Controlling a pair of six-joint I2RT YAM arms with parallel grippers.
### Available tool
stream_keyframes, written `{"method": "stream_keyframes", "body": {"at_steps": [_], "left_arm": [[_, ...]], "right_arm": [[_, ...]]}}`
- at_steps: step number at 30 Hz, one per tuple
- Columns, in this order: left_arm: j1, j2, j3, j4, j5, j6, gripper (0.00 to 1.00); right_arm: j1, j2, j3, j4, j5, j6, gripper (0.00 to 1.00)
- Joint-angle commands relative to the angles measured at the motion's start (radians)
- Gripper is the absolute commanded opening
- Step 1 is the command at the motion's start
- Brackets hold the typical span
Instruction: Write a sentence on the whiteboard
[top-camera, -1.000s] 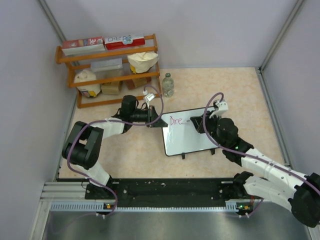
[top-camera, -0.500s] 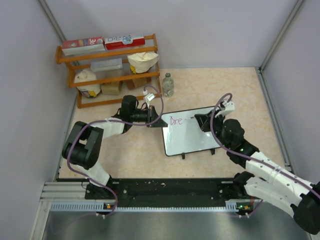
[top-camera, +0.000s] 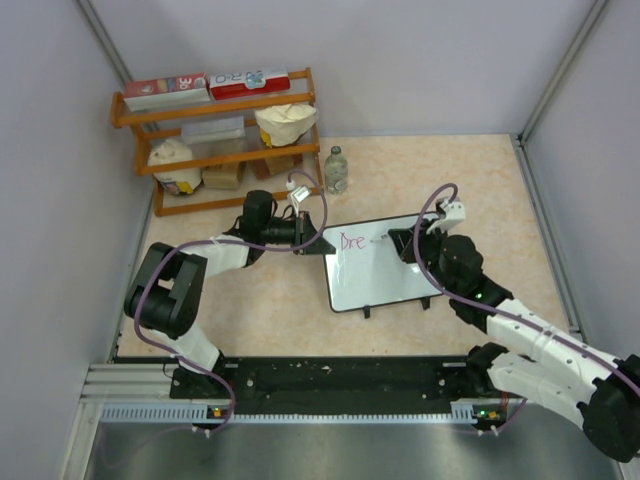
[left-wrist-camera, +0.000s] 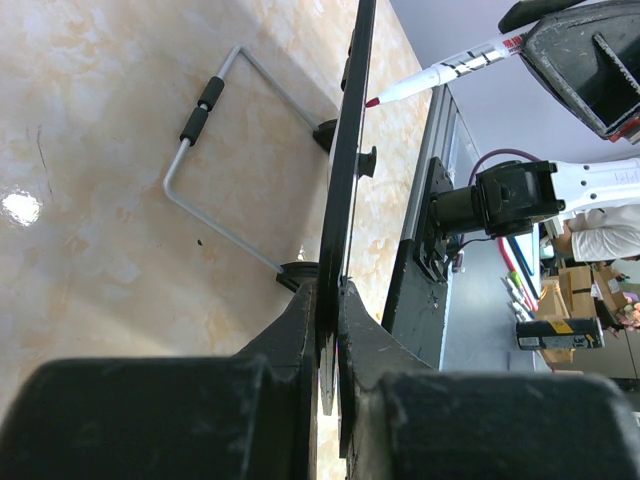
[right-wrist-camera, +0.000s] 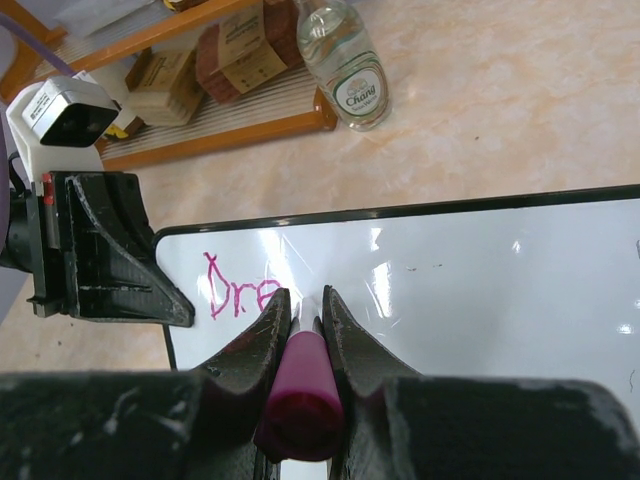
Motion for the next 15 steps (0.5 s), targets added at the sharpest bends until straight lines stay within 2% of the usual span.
{"method": "stream_keyframes", "body": {"at_steps": [1,15], "left_arm": [[-0.006,-0.013,0.020,-0.022,-0.061,0.040,0.00],[-0.006,-0.013,0.020,-0.022,-0.061,0.040,0.00]], "right_arm": [[-0.009,0.009,0.059,0.051,0.003,0.002,0.00],[-0.009,0.016,0.059,0.072,0.029,0.008,0.00]]}}
